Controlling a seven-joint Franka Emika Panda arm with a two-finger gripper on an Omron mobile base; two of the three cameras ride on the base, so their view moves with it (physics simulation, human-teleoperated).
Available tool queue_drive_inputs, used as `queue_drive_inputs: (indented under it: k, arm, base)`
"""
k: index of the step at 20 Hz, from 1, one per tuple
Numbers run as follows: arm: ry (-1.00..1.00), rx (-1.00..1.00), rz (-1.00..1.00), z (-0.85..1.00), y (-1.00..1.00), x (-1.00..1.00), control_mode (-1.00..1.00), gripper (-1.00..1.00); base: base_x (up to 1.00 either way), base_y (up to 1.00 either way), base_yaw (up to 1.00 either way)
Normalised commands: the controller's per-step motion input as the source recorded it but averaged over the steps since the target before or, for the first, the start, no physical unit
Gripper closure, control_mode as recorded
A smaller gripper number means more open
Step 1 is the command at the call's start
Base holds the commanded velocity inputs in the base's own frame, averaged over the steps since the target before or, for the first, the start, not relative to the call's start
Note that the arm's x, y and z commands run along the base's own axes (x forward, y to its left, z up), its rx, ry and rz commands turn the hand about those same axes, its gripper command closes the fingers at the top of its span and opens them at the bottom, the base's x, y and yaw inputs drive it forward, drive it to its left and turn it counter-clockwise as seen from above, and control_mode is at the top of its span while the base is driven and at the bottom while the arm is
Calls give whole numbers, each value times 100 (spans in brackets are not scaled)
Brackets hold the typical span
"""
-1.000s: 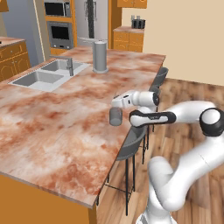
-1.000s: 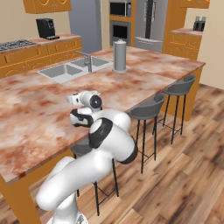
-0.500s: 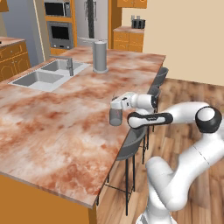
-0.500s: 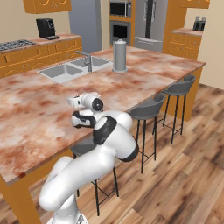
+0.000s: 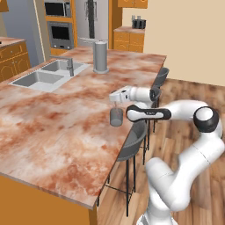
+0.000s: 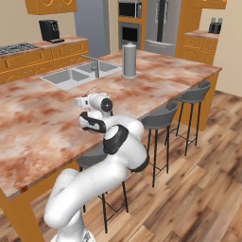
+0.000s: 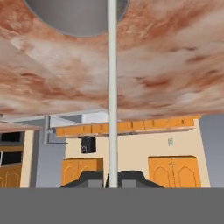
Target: Take a straw from the drawer in front and place it inside the glass cup on the dining counter.
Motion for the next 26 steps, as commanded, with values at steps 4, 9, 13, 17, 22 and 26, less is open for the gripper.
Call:
queue_drive_inputs:
  k: [4, 9, 13, 17, 22, 26]
  arm:
    - [0, 0, 7, -45, -6, 3, -100, 100]
    - [0, 0, 8, -59, -27, 1, -100, 100]
    - [-2, 0, 7, -35, -22, 12, -100, 100]
    - [-6, 0, 7, -4, -16, 2, -100, 100]
    - [-4, 0, 6, -1, -19, 0, -100, 100]
    - [0, 0, 3, 0, -3, -1, -100, -100]
  base:
    - [0, 0, 0]
    - [0, 0, 0]
    - [0, 0, 0]
    - [0, 0, 0]
    - [0, 0, 0]
    - [0, 0, 0]
